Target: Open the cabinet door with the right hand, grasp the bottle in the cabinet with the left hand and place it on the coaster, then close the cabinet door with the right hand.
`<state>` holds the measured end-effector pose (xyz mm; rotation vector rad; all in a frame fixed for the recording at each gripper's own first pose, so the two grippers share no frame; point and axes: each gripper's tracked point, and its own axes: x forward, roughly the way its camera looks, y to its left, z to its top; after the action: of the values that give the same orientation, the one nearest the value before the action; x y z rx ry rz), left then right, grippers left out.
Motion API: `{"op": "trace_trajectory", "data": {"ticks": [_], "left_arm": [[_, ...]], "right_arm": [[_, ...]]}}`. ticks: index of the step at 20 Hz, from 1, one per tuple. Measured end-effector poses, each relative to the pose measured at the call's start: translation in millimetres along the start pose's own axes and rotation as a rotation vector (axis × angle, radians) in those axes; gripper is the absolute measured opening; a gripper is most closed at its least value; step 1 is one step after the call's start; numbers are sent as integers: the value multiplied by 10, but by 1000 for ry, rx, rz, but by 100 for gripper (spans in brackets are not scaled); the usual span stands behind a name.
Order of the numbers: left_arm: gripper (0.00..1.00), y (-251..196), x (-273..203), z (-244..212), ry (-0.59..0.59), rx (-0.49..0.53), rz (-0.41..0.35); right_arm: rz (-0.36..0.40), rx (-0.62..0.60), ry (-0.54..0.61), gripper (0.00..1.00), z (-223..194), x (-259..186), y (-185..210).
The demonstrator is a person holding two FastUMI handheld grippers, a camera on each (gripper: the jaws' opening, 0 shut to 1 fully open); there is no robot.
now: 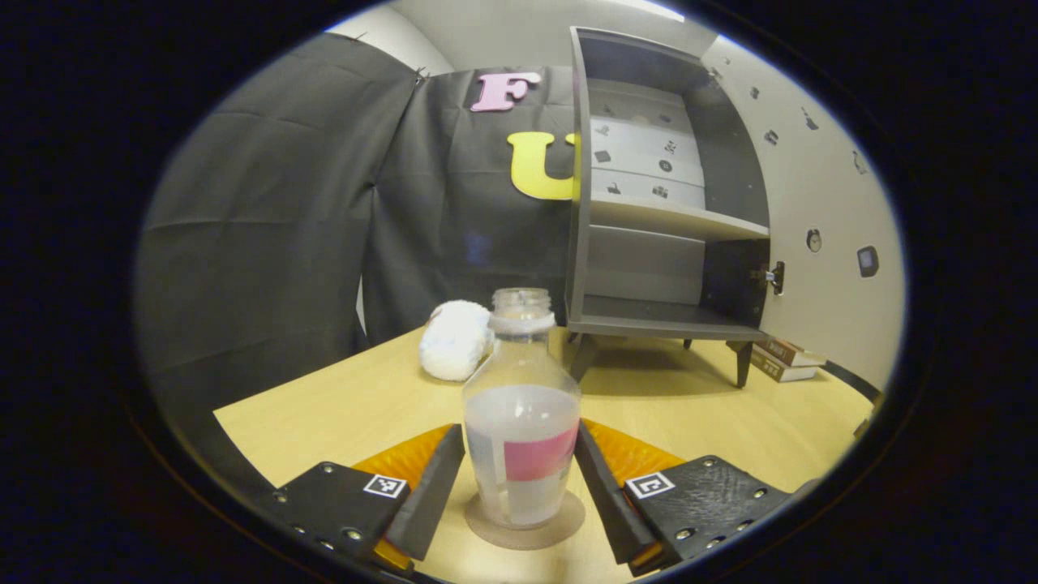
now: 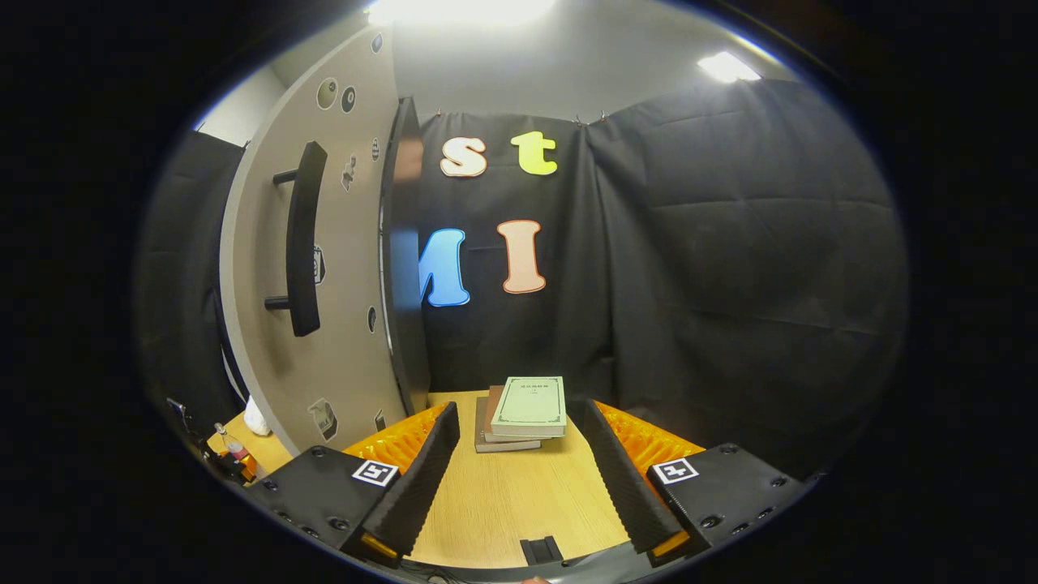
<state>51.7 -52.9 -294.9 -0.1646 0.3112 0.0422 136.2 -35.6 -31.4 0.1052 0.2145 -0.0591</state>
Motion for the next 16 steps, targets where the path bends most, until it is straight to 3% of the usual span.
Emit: {"op": "trace_trajectory", "data": {"ticks": [8, 11, 12, 16], "left_arm": [[82, -158, -277, 971, -112, 41, -18], [80, -170, -474, 1405, -150, 71, 3], [82, -155, -558, 1570, -164, 78, 11], [82, -171, -841, 2054, -214, 83, 1]], "right_arm": [[75, 50, -42, 98, 234, -10, 79], [143, 93, -57, 93, 382, 12, 172], [171, 109, -64, 98, 445, 3, 221], [248, 137, -105, 98, 699, 6, 388]]}}
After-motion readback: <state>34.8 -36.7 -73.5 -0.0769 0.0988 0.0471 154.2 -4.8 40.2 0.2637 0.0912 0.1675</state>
